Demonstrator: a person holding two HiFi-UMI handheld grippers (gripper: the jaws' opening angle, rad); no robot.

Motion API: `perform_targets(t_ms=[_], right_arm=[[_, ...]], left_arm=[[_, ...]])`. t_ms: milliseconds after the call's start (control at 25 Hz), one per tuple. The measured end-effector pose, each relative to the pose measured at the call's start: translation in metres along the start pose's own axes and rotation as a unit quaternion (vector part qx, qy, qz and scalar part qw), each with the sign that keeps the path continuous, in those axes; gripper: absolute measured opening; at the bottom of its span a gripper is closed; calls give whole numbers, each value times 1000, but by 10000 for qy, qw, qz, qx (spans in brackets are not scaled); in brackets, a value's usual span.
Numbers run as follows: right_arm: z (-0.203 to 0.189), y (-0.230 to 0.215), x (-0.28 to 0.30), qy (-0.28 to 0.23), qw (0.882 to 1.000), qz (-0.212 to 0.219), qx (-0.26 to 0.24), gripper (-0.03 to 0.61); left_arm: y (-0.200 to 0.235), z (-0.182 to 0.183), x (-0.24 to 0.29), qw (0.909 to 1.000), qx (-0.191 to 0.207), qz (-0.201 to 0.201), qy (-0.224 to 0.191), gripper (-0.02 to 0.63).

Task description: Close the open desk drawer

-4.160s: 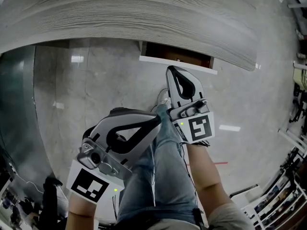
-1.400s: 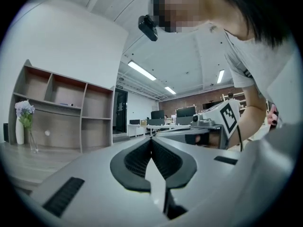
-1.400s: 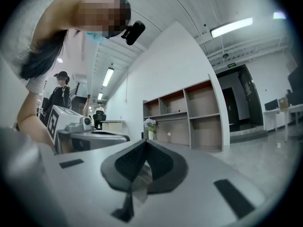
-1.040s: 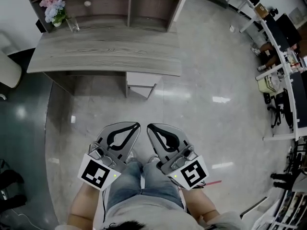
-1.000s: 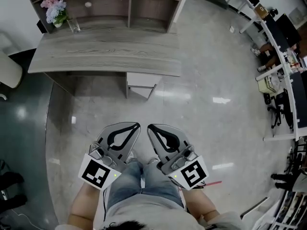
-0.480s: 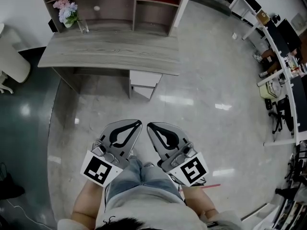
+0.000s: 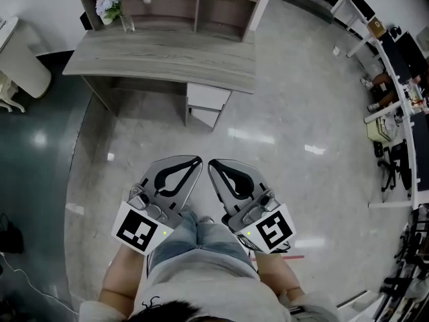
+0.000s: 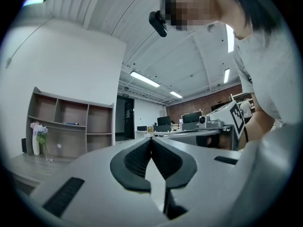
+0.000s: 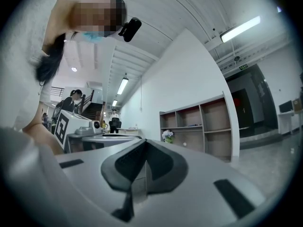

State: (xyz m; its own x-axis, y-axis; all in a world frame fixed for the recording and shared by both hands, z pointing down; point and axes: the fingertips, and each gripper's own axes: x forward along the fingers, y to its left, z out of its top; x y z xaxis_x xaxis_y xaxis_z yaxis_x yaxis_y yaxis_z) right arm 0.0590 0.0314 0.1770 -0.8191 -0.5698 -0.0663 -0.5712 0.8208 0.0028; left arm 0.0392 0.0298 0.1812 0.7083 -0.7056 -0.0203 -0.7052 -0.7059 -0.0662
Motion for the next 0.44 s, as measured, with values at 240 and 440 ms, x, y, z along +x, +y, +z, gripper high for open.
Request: perform_targets(t_ms=[240,440], right_arm=[[4,6,-7,-74,9999,93,85,8],[3,11,-14,-26,9998,138,169,8]], left_arm=[[-10,4,-2,10000,-50,64,21,11],[-17,6,-2,10000,-61,54,24,11]])
